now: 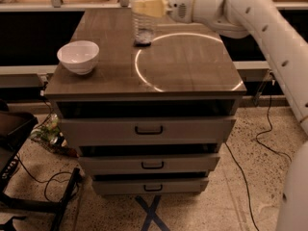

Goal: Place water bottle into white bowl

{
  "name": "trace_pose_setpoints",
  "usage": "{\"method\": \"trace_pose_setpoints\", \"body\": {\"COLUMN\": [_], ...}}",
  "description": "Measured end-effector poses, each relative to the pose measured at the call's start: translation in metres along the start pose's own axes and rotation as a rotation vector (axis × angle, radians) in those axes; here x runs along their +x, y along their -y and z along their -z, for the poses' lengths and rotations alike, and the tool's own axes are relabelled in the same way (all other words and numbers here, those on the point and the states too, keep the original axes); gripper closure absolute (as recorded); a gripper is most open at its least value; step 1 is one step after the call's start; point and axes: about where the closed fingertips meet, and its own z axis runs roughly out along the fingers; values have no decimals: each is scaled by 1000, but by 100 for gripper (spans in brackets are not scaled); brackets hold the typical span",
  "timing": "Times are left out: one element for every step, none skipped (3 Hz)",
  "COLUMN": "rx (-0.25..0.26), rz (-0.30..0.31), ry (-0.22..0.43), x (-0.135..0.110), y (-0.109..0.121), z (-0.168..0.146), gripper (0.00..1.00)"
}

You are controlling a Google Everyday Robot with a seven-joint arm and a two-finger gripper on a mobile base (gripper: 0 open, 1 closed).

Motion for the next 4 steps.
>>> {"method": "trace_pose_setpoints", "body": {"rx": [-50,-98,-147,-198], "rz": [-17,-37,-33,-18], "ry": [0,11,43,71], "x": [-1,2,-5,-16], "y": [-27,-55,-82,-109], "z": [-49,-86,-111,-131], "gripper": [100,100,100,100]}}
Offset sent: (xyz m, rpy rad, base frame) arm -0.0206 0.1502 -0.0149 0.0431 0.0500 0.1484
